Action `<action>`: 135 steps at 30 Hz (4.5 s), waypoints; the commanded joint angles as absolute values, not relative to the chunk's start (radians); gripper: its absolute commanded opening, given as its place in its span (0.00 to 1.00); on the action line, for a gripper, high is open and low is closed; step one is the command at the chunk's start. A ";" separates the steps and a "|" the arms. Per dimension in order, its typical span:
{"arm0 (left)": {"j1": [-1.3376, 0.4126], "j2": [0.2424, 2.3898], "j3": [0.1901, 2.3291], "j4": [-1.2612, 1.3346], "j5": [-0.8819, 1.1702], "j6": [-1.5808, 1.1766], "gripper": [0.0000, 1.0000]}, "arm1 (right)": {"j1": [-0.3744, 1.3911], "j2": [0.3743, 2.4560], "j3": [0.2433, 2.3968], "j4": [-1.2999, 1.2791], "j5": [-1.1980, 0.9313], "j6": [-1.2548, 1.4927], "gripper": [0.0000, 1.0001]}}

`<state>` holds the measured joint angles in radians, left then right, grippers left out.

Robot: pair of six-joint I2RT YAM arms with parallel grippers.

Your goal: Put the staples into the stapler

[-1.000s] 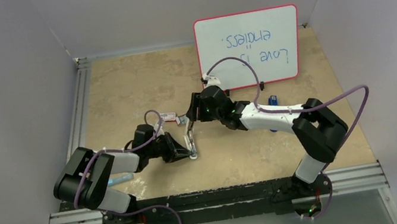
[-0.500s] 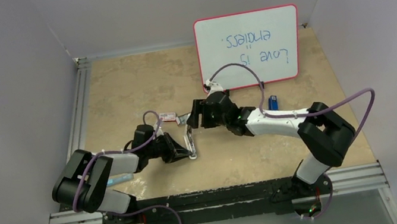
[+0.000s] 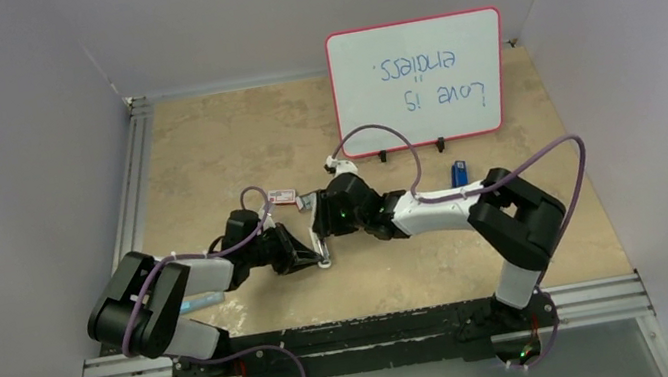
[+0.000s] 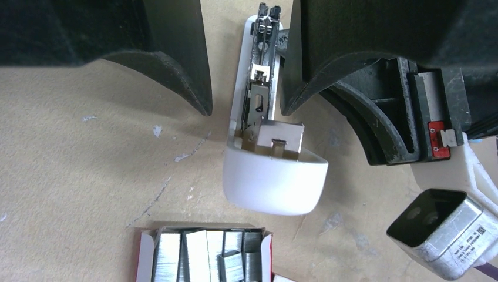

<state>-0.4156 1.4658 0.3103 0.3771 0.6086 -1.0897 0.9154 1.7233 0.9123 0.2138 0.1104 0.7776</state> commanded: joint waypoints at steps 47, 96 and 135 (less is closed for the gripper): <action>-0.419 0.507 0.773 -0.685 -0.316 -1.003 0.44 | 1.107 1.981 1.368 -0.054 0.391 0.706 0.16; -0.419 0.712 0.750 -0.246 0.419 -0.696 0.54 | 0.777 1.482 0.926 -0.009 0.432 0.755 0.67; -0.533 1.132 0.697 -0.015 0.567 -0.780 0.55 | 0.758 1.671 0.972 -0.114 0.321 0.707 0.31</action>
<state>-0.5220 1.1240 0.7071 -0.0647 0.5919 -0.7673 0.7246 1.6806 0.9321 -0.1047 0.2890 0.5579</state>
